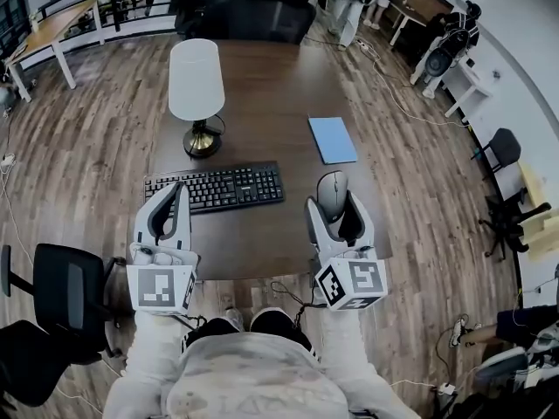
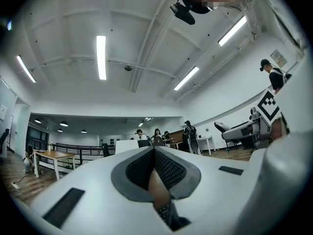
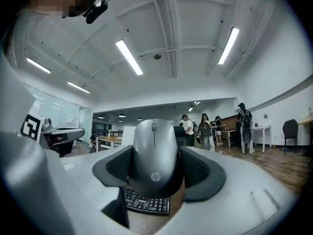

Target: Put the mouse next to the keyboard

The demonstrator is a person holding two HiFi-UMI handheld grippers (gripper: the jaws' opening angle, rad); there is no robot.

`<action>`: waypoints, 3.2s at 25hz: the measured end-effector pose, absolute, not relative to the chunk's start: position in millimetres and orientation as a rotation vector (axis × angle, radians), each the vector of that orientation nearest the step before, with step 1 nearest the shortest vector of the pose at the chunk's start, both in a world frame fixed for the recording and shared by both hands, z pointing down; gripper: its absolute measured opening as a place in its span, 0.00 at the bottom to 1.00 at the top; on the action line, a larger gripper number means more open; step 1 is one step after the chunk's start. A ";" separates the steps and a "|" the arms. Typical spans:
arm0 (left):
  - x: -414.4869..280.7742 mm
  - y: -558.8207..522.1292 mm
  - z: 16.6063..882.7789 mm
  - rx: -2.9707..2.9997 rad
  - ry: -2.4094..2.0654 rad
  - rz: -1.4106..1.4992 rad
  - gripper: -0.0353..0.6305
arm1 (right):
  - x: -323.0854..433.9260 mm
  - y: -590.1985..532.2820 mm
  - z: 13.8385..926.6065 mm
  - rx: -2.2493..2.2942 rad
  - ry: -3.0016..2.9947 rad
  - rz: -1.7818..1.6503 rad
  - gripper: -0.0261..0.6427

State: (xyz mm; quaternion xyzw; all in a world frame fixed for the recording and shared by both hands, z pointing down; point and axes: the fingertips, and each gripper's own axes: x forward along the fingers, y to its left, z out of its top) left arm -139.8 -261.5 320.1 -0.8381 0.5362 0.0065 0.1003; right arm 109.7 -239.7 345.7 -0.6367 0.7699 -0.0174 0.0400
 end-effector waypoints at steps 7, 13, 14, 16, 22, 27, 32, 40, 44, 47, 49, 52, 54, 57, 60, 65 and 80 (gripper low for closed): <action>-132.8 -282.4 329.7 -2.496 1.613 -0.016 0.06 | 120.9 -271.8 371.8 -1.972 2.390 -0.181 0.50; -127.3 -305.5 336.8 -2.486 1.668 -0.038 0.06 | 132.5 -307.6 405.5 -1.981 2.435 -0.308 0.50; -127.0 -308.7 338.3 -2.483 1.679 -0.041 0.06 | 134.1 -312.6 411.4 -1.981 2.442 -0.328 0.50; -125.7 -314.4 342.2 -2.479 1.699 -0.046 0.06 | 137.8 -322.1 424.2 -1.982 2.457 -0.374 0.50; -118.9 -329.6 355.4 -2.472 1.752 -0.079 0.06 | 150.0 -350.7 464.1 -1.997 2.502 -0.515 0.50; -113.0 -339.3 365.2 -2.463 1.790 -0.095 0.06 | 157.7 -370.4 493.8 -2.005 2.539 -0.604 0.50; -111.5 -346.6 369.7 -2.446 1.831 -0.119 0.06 | 163.1 -389.2 518.1 -2.014 2.570 -0.688 0.50; -118.2 -354.2 380.6 -2.396 1.919 -0.153 0.06 | 170.7 -415.4 565.5 -2.019 2.580 -0.880 0.50; -122.0 -355.9 383.6 -2.372 1.958 -0.171 0.06 | 174.7 -426.9 585.4 -2.031 2.573 -0.970 0.50; -124.6 -355.8 385.4 -2.356 1.984 -0.186 0.06 | 177.9 -432.8 600.0 -2.053 2.577 -1.029 0.50; -126.4 -355.7 386.2 -2.346 1.999 -0.195 0.06 | 179.9 -436.1 609.7 -2.071 2.578 -1.066 0.50; -129.0 -354.9 387.2 -2.334 2.017 -0.205 0.06 | 182.5 -440.0 624.2 -2.095 2.576 -1.121 0.50; -131.3 -353.8 388.3 -2.326 2.029 -0.213 0.06 | 184.2 -442.2 633.6 -2.115 2.575 -1.157 0.50; -134.9 -353.0 389.0 -2.314 2.047 -0.224 0.06 | 185.7 -447.9 645.3 -2.140 2.578 -1.195 0.50; -138.5 -350.5 388.9 -2.298 2.063 -0.233 0.06 | 188.3 -450.7 655.8 -2.187 2.582 -1.228 0.50; -146.8 -344.6 389.0 -2.269 2.095 -0.248 0.06 | 192.8 -450.2 667.4 -2.268 2.560 -1.289 0.50; -168.0 -338.2 394.7 -2.218 2.159 -0.270 0.06 | 192.1 -456.7 685.3 -2.398 2.564 -1.335 0.51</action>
